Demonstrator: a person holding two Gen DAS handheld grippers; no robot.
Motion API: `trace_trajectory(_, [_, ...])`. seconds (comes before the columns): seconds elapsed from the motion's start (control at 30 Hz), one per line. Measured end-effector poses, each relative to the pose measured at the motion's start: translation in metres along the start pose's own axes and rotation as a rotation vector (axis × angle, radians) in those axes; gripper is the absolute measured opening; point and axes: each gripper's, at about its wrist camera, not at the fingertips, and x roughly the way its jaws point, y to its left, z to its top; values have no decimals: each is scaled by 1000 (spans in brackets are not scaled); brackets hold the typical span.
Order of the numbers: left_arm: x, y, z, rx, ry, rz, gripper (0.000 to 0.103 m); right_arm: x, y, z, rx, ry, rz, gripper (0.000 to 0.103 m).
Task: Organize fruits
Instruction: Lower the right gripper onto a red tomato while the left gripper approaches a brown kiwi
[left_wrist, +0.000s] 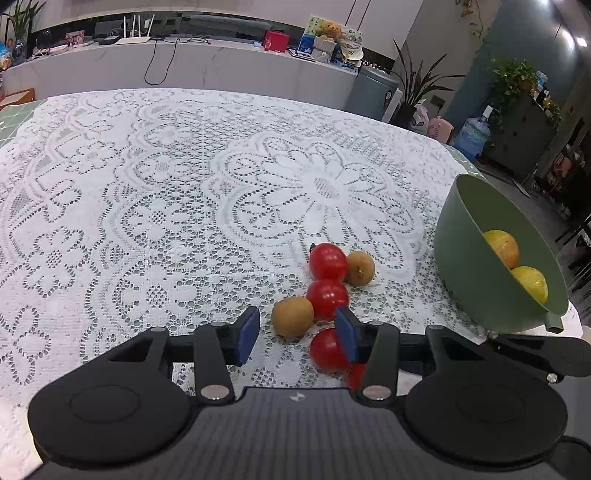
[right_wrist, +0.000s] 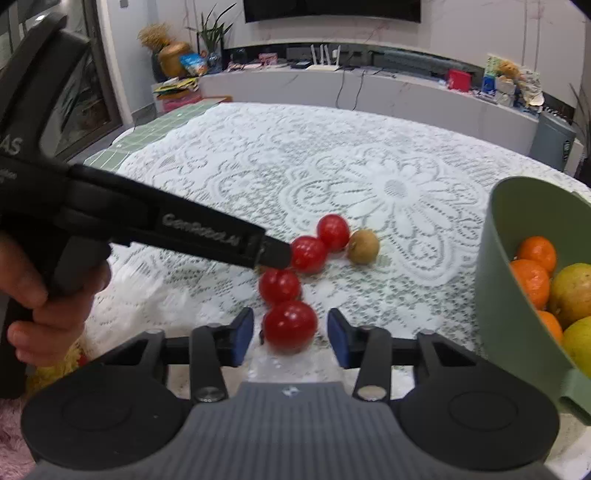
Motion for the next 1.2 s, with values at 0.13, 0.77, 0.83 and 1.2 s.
trace_trajectory(0.13, [2, 2, 1, -4, -7, -17, 51, 3, 2, -1, -14, 20, 4, 34])
trace_trajectory(0.77, [8, 0, -1, 38, -39, -49, 52, 9, 3, -1, -24, 47, -21, 33])
trace_trajectory(0.83, [8, 1, -1, 35, -37, -50, 52, 9, 3, -1, -23, 50, -21, 34])
trace_trajectory(1.2, [3, 3, -2, 51, -25, -34, 52, 11, 3, -2, -20, 66, -27, 34])
